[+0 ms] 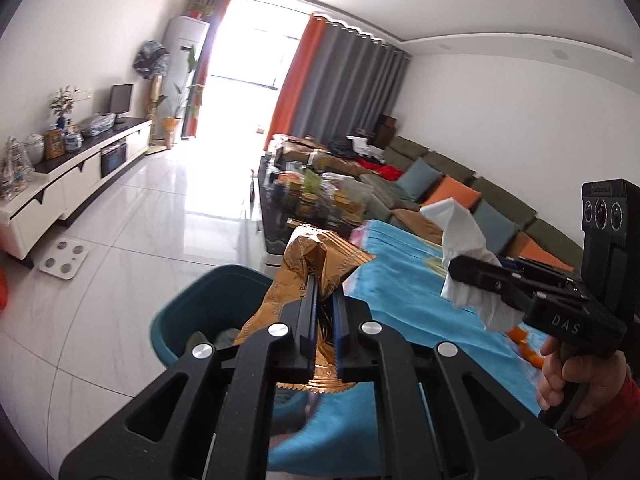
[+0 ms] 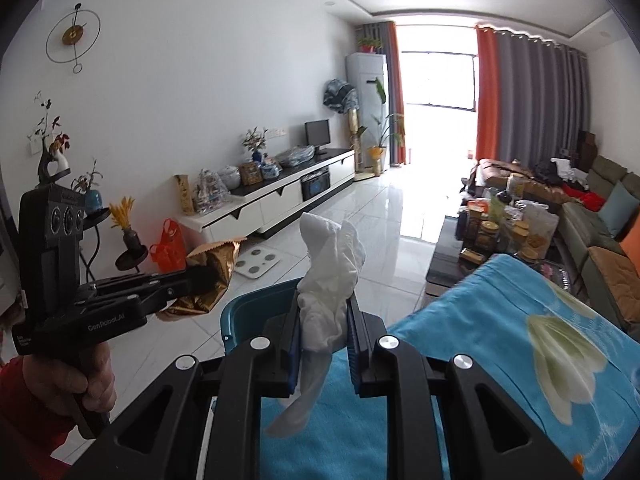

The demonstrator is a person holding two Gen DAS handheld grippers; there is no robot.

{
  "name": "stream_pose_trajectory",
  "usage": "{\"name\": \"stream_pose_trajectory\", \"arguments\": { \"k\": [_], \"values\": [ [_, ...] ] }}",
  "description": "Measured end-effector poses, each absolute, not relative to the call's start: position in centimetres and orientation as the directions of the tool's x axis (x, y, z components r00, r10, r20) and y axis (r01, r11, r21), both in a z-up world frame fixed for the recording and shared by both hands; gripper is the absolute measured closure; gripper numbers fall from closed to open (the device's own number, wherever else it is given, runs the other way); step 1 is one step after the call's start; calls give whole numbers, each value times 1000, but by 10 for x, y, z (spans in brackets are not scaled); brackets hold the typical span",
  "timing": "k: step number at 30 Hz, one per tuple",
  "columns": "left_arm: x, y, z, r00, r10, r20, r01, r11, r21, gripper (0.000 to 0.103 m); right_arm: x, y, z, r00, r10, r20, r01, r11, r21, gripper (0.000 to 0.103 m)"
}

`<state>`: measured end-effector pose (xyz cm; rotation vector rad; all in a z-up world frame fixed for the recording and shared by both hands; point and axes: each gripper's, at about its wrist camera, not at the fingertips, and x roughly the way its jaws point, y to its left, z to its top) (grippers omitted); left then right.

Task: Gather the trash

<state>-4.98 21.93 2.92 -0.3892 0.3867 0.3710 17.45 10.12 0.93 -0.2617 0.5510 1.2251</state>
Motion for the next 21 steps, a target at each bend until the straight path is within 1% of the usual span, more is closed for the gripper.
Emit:
{"name": "stream_pose_trajectory", "arguments": {
  "k": [5, 14, 21],
  "values": [
    [-46, 243, 18, 839, 283, -465, -456, 832, -316, 96, 185, 135, -9, 156, 790, -593, -948, 289, 136, 85],
    [-17, 275, -17, 805, 257, -535, -486, 803, -346, 96, 190, 183, -31, 110, 726, -679, -961, 252, 114, 85],
    [4, 298, -57, 762, 226, -607, -522, 770, -368, 96, 197, 217, -60, 81, 637, -767, -969, 232, 89, 85]
  ]
}}
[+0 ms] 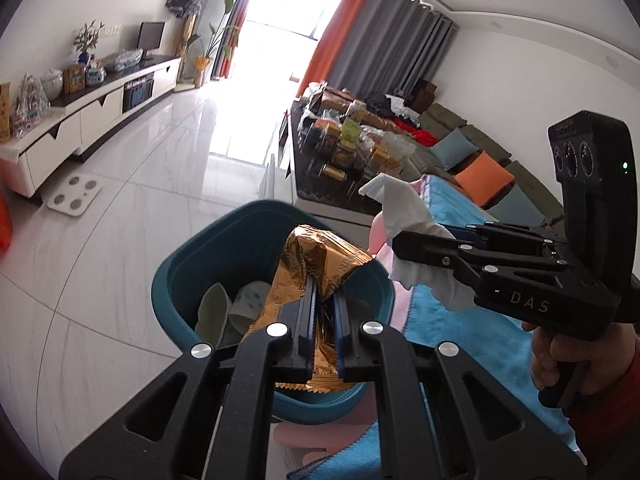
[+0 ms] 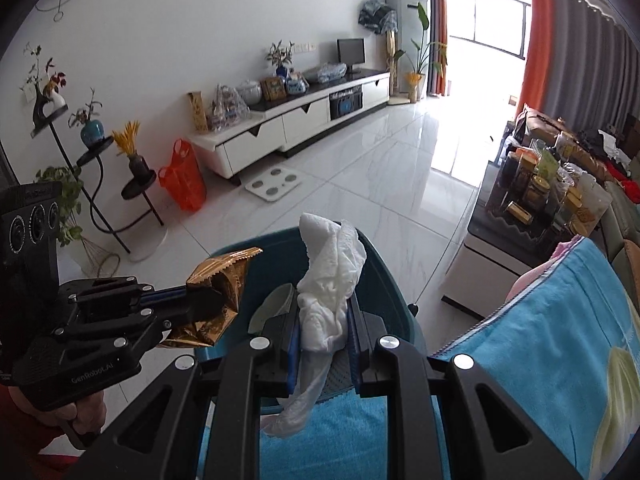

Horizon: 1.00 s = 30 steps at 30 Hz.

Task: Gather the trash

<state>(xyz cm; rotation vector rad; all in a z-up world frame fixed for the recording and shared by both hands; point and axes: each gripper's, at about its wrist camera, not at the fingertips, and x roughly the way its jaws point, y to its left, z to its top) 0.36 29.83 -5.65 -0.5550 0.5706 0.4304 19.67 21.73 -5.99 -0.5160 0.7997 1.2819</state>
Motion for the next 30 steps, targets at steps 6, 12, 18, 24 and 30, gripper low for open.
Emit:
{"name": "stream_pose_trajectory", "arguments": {
  "k": [6, 12, 18, 24, 30],
  "values": [
    [37, 311, -89, 720, 194, -666, -551, 743, -380, 96, 199, 239, -77, 75, 571, -817, -976, 211, 58, 85],
    [61, 324, -115, 687, 170, -707, -578, 717, -390, 96, 203, 253, -90, 55, 515, -856, -977, 203, 60, 85],
    [77, 336, -132, 670, 149, -728, -590, 702, -399, 96, 206, 262, -102, 29, 469, -883, -979, 193, 70, 85],
    [87, 339, -140, 661, 133, -738, -585, 707, -397, 95, 208, 269, -110, 16, 438, -899, -980, 183, 72, 83],
    [84, 340, -144, 668, 122, -734, -576, 709, -406, 95, 208, 271, -112, 16, 425, -905, -981, 179, 67, 81]
  ]
}}
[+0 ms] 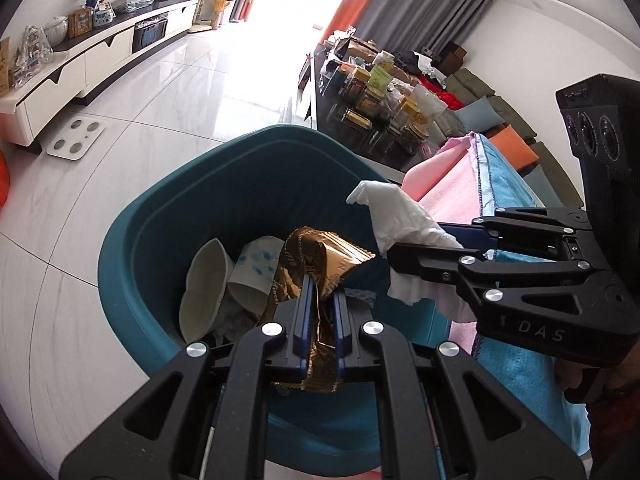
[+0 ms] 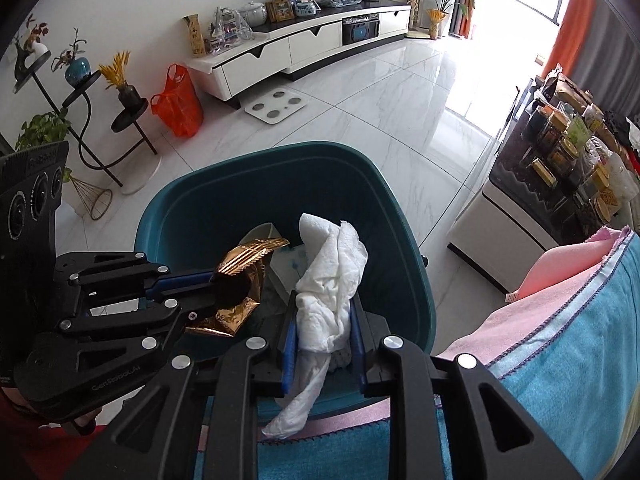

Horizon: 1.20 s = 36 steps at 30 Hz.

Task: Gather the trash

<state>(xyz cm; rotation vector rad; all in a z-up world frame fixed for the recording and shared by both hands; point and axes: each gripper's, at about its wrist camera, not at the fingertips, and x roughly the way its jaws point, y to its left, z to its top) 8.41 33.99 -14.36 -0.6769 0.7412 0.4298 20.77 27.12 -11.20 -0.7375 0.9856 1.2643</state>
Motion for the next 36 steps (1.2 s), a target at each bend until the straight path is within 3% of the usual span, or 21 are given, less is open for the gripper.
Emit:
{"name": "stream_pose_trajectory", "arguments": {
  "k": [3, 5, 11, 15, 23, 25, 36],
  "values": [
    [78, 338, -142, 672, 123, -730, -574, 709, -410, 94, 207, 272, -112, 14, 423, -906, -982, 177, 67, 80],
    [78, 339, -140, 675, 127, -726, -577, 705, -413, 83, 208, 271, -112, 10, 423, -906, -981, 180, 73, 78],
    [70, 341, -134, 682, 147, -717, -592, 686, -423, 65, 212, 269, -111, -3, 433, -902, -978, 188, 93, 75],
    [67, 342, -130, 686, 165, -709, -600, 678, -424, 60, 215, 267, -110, -9, 440, -898, -975, 197, 107, 69],
    [51, 347, -114, 704, 200, -681, -611, 658, -440, 42, 218, 266, -106, -34, 461, -887, -967, 209, 146, 53],
    [44, 348, -109, 708, 215, -673, -614, 658, -436, 38, 218, 265, -103, -37, 469, -882, -966, 208, 152, 39],
    [18, 346, -85, 711, 273, -648, -633, 650, -421, 12, 222, 254, -87, -11, 510, -860, -964, 224, 145, 22]
  ]
}}
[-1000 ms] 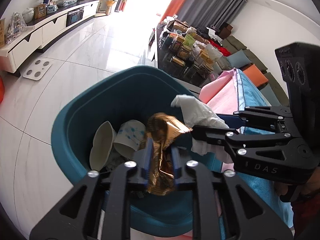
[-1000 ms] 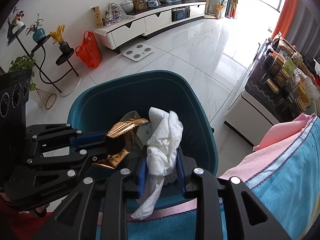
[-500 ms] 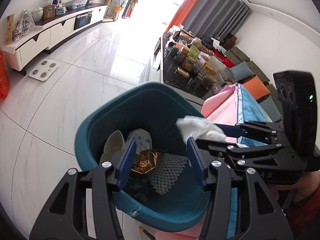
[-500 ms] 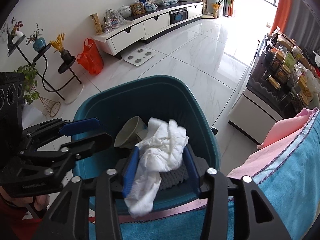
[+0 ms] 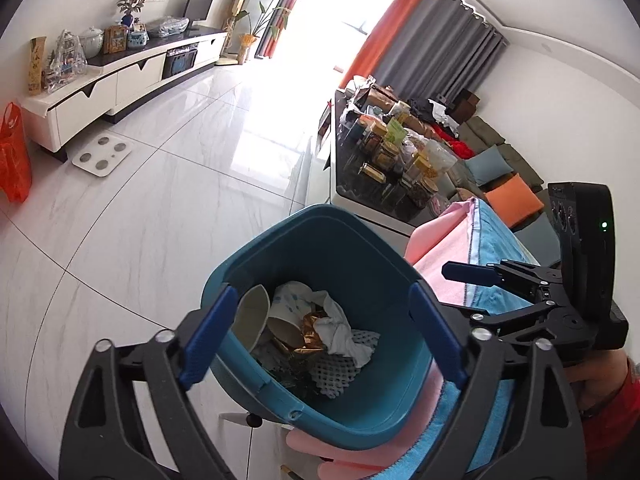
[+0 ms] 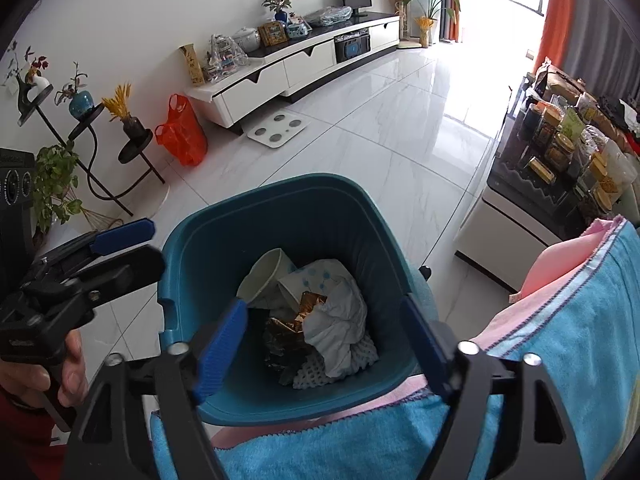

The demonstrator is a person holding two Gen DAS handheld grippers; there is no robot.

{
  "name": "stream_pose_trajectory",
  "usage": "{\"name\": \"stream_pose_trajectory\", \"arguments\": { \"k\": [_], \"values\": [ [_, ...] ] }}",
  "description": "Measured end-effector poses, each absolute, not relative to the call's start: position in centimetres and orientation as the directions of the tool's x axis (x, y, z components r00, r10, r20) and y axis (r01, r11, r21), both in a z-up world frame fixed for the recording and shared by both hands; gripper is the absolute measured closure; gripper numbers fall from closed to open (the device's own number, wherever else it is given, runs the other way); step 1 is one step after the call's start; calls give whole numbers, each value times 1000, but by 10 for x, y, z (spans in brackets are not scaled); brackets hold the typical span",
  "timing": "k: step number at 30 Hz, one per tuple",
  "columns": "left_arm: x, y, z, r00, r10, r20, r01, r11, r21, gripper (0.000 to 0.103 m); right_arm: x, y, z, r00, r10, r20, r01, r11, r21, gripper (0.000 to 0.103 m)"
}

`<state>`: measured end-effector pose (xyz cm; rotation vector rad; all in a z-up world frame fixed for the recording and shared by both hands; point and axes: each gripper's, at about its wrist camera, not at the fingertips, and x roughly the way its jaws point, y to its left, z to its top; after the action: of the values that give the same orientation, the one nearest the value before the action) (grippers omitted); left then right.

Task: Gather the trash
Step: 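Return both tools over the table toward the orange peels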

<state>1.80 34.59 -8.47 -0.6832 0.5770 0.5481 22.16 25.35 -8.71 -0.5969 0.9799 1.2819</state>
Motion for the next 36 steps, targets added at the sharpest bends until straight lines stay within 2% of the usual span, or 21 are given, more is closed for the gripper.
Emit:
{"name": "stream_pose_trajectory", "arguments": {
  "k": [1, 8, 21, 36],
  "values": [
    [16, 345, -83, 708, 282, -648, -638, 650, -414, 6, 222, 252, -86, -9, 515, -857, -964, 224, 145, 22],
    [4, 341, -69, 693, 315, -648, -662, 634, -399, 6, 220, 236, -71, 39, 568, -822, -963, 242, 121, 7],
    [-16, 317, -44, 664, 404, -629, -720, 572, -393, 6, 222, 186, -49, 87, 683, -725, -946, 286, 156, 7],
    [21, 244, -11, 722, 372, -584, -639, 683, -354, 6, 225, 78, -22, 245, 780, -576, -884, 424, 198, 7]
  ]
}}
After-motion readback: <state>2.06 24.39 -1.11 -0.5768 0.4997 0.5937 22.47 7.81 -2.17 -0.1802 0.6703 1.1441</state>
